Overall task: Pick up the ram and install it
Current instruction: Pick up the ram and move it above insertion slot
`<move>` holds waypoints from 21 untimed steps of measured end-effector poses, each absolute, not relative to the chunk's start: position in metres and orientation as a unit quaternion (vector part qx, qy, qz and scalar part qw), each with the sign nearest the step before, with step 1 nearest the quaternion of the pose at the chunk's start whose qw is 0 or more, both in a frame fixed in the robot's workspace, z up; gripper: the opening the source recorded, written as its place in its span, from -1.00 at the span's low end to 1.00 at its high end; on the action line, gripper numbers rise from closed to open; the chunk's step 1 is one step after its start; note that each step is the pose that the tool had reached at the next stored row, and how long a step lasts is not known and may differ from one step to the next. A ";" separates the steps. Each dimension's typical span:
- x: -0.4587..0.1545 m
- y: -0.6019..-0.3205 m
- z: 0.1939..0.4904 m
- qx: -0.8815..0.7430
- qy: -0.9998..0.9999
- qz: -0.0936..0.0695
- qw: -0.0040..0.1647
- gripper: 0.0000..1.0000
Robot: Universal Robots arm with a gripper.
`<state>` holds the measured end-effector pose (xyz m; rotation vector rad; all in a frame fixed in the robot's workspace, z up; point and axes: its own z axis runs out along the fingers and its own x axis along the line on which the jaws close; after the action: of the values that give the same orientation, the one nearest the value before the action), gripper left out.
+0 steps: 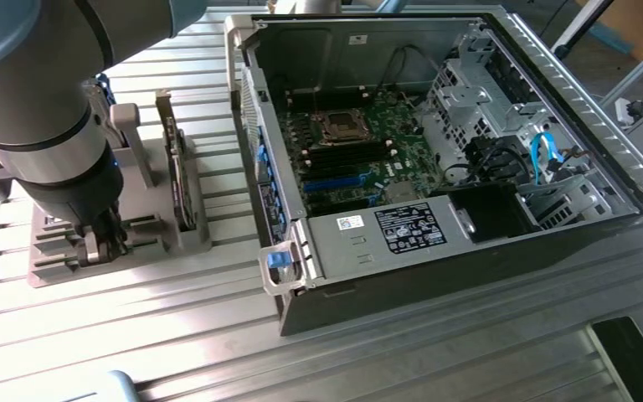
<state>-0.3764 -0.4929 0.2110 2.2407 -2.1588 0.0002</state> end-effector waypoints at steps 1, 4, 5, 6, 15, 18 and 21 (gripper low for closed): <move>-0.376 -0.493 0.211 0.720 -0.694 0.000 0.015 -0.51; -0.376 -0.493 0.210 0.720 -0.694 0.000 0.015 -0.51; -0.376 -0.493 0.210 0.720 -0.694 0.000 0.015 -0.51; -0.376 -0.493 0.211 0.720 -0.694 0.000 0.015 -0.51; -0.376 -0.493 0.211 0.720 -0.694 0.000 0.015 -0.51; -0.376 -0.493 0.211 0.720 -0.694 0.000 0.016 -0.51; -0.376 -0.493 0.211 0.720 -0.694 0.000 0.015 -0.51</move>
<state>-0.3764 -0.4934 0.2113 2.2401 -2.1582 0.0014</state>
